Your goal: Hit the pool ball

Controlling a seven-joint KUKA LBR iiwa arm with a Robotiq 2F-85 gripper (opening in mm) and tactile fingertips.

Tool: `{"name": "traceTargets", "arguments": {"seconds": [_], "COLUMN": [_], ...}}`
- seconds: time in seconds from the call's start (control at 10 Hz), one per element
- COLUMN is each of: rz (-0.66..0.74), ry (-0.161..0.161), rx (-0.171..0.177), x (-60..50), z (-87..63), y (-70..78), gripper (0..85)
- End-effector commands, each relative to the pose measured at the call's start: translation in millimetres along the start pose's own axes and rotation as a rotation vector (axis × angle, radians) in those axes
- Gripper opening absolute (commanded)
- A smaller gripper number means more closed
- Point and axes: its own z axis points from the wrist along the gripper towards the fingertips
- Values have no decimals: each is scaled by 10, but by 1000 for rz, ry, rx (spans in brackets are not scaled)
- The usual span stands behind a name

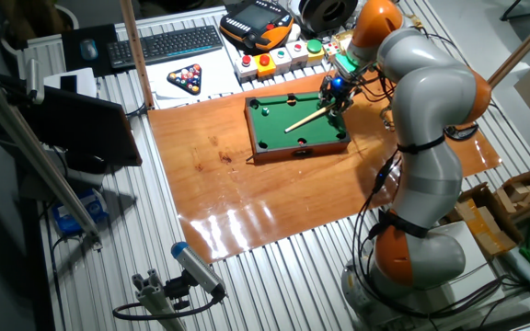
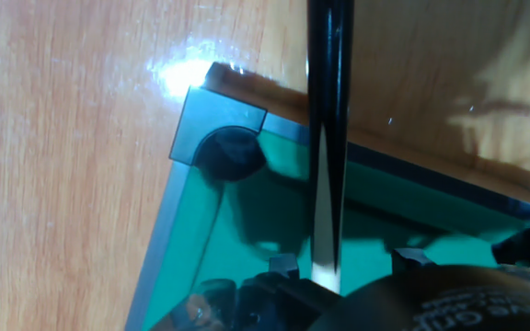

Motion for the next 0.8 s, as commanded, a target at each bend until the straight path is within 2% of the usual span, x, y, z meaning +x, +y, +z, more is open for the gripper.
{"name": "traceTargets", "arguments": {"seconds": [0.0, 0.7], "rz": [0, -2], "ry": [0, 14], "rx": [-1, 2], "x": [-7, -33], "z": [17, 99], "y": [7, 28], "gripper": [543, 443]}}
